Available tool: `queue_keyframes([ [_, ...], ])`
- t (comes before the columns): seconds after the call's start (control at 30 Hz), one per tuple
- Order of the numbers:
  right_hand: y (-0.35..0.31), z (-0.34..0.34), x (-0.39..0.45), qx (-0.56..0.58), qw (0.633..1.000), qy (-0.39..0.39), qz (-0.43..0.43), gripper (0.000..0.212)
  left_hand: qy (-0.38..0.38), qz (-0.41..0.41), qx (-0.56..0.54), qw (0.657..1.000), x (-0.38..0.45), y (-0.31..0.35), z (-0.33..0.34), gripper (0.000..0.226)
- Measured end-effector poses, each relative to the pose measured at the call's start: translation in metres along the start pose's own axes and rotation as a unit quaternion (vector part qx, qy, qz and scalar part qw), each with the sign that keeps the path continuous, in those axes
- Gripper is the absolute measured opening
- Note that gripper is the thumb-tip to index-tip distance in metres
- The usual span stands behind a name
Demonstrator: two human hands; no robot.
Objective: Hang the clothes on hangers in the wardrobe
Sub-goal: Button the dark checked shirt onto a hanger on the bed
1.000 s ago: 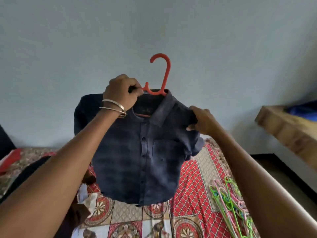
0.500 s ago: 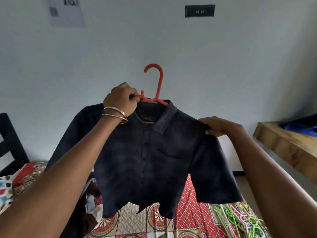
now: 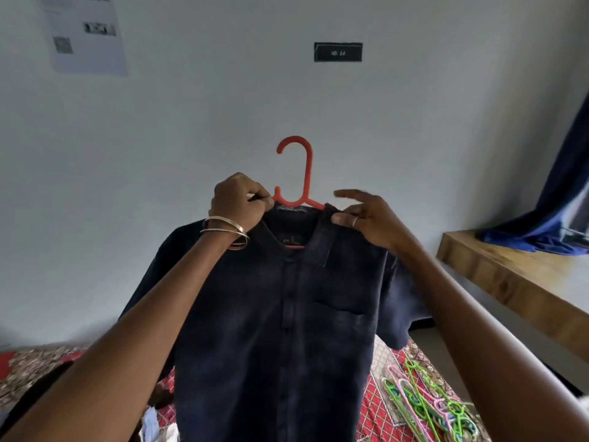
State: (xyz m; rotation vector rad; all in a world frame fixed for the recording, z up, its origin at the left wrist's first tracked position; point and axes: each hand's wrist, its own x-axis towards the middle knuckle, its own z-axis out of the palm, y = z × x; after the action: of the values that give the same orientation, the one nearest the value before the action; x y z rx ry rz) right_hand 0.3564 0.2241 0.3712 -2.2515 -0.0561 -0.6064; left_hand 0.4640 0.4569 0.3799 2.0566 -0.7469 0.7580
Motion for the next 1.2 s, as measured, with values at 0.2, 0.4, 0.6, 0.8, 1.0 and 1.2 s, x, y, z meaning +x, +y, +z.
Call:
queue_keyframes([
  [0.2,-0.017,-0.024,-0.032,-0.190,0.973,0.127,-0.020,0.016,0.001,0.048,-0.081,0.996,0.017,0.026,0.000,0.005],
  [0.4,-0.024,-0.036,-0.096,-0.123,0.934,0.335,0.036,0.008,-0.056,0.071,-0.065,0.994,0.009,0.098,0.013,0.014],
  [0.6,-0.084,-0.106,-0.233,-0.231,0.894,0.376,0.080,0.015,-0.110,0.177,-0.216,0.954,-0.028,0.202,0.023,0.008],
  [0.8,-0.167,-0.186,-0.418,-0.424,0.781,0.393,0.235,0.047,-0.143,0.249,-0.406,0.868,-0.119,0.371,0.008,0.016],
  [1.0,-0.253,-0.257,-0.594,-0.537,0.652,0.416,0.336,0.044,-0.192,0.265,-0.502,0.800,-0.211,0.530,-0.005,0.008],
  [1.2,-0.320,-0.323,-0.726,-0.584,0.591,0.449,0.329,0.038,-0.249,0.248,-0.539,0.765,-0.310,0.680,-0.018,0.009],
])
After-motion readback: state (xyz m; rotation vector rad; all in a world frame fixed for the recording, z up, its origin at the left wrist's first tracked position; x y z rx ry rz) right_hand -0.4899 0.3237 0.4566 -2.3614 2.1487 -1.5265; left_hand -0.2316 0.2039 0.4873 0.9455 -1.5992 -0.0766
